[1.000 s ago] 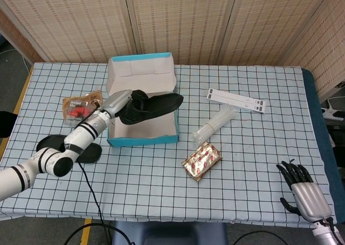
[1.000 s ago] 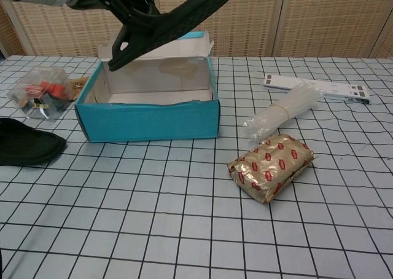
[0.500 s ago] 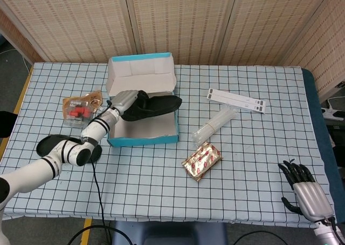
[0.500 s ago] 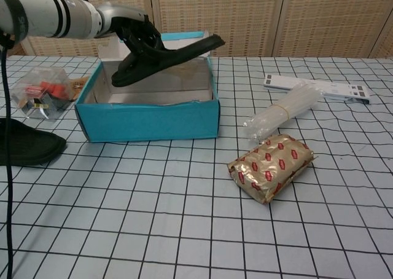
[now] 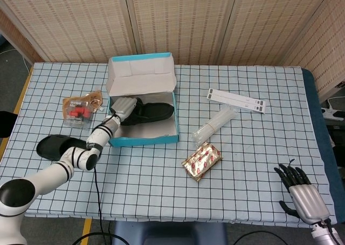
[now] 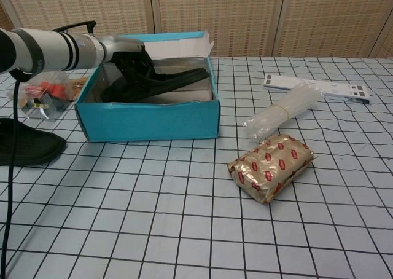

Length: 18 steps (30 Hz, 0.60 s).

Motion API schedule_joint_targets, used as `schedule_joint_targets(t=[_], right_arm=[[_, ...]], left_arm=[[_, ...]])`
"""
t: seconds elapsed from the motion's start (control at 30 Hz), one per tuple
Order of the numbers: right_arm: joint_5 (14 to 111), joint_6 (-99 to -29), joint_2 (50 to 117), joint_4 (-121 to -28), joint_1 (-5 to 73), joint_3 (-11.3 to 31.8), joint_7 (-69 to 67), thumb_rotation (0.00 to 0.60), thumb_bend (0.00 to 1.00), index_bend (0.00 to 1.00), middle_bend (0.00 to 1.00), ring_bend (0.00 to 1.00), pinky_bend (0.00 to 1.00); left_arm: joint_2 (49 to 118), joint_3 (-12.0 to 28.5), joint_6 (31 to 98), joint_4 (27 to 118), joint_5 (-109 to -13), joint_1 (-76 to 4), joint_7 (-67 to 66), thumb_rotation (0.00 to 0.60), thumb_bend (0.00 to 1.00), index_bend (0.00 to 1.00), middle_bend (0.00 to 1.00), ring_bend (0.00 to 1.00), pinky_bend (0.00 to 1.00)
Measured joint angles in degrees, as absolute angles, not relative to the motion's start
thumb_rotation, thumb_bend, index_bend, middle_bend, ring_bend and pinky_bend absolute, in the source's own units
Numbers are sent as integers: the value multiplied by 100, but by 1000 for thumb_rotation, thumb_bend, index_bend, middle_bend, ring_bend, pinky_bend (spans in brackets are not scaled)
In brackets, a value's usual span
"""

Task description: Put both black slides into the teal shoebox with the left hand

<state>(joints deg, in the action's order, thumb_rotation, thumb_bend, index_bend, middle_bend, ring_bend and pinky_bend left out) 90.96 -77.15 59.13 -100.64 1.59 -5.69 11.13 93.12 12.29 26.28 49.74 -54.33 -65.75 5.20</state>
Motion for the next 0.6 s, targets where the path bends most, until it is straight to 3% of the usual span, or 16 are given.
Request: schedule_joint_targets(t=[0.6], right_arm=[[9039, -7577, 5870, -10127, 218, -607, 1135, 600, 207, 0, 0, 0, 0]], left_arm=[[10423, 1046, 2675, 3694, -4962, -6530, -702, 600, 840, 581, 601, 512, 595]])
